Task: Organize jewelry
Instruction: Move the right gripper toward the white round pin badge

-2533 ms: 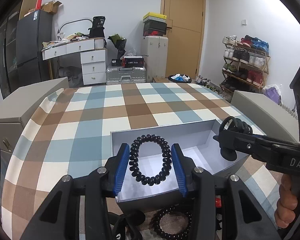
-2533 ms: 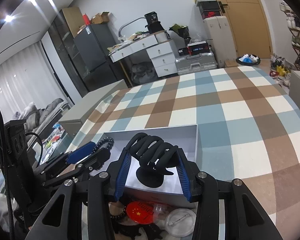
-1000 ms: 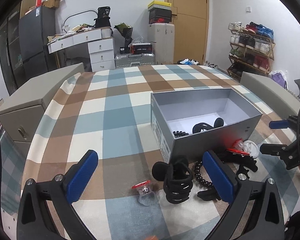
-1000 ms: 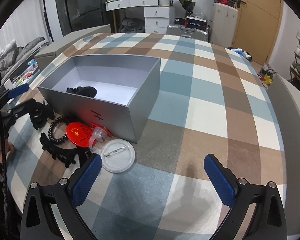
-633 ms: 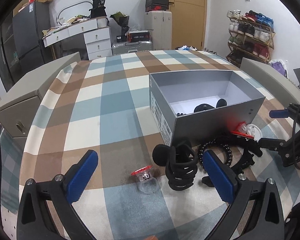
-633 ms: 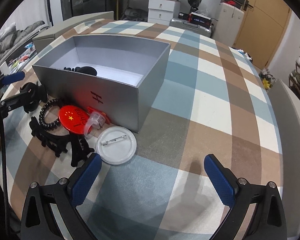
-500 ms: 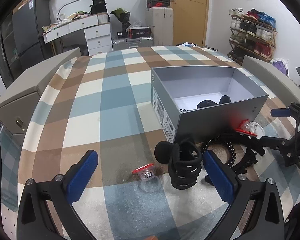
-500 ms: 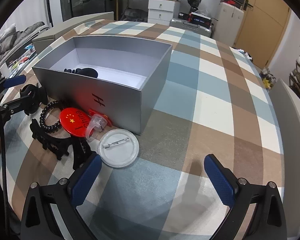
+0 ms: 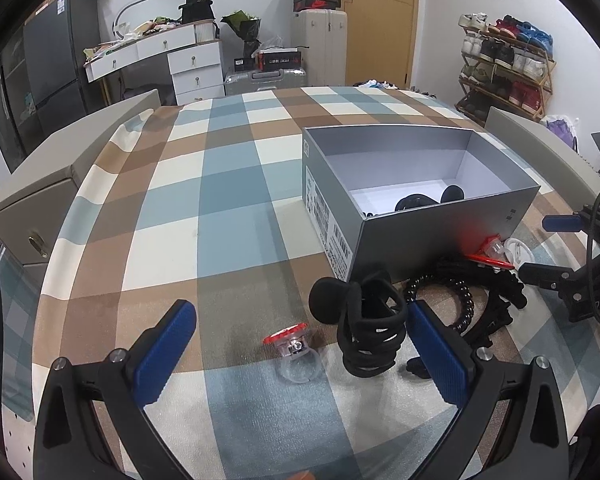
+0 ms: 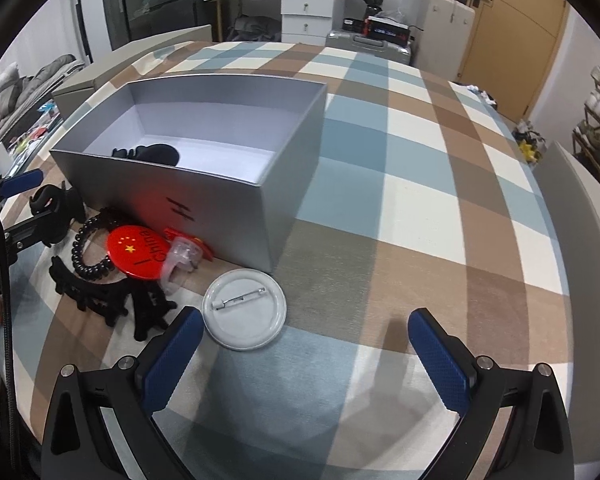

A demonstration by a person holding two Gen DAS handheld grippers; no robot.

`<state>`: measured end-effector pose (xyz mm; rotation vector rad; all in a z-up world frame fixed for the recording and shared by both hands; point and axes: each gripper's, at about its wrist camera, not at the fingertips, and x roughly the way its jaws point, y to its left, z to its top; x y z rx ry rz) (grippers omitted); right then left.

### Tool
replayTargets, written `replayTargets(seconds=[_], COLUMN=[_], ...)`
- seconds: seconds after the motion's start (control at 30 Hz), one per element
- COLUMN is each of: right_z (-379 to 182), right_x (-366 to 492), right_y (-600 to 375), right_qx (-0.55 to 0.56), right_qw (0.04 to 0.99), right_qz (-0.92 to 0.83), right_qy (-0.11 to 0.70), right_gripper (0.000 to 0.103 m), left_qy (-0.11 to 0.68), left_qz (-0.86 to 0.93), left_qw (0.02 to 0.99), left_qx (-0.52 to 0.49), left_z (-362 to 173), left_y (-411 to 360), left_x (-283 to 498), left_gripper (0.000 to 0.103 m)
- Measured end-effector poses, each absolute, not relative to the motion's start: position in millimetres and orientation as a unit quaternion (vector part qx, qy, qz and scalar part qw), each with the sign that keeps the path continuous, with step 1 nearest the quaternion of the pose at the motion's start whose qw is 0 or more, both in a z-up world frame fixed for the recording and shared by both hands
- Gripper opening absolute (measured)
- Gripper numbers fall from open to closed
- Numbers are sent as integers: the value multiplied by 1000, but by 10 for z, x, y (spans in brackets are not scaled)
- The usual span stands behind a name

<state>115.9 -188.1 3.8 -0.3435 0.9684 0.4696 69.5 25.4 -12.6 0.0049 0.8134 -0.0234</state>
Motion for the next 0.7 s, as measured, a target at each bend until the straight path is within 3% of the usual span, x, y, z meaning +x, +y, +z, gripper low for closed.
replayTargets(seconds=[0.4,0.57,0.7], right_z=[14,63,70], right_x=[1204,1162,1144], right_y=[-1950,-1957,-1946], right_qx=[-145,-147,-152], right_qw=[839,842,842], right_qz=[231,241,241], right_qy=[470,460,459], right_gripper=[101,77,76], left_qy=[398,399,398], left_qz=[-10,-11,-13], left_qw=[917,917,917], left_qx=[2,1,4], left_z=[-122,-127,-130], left_y=[258,255,245], left_x=[694,698,693], left_gripper=[102,102,102])
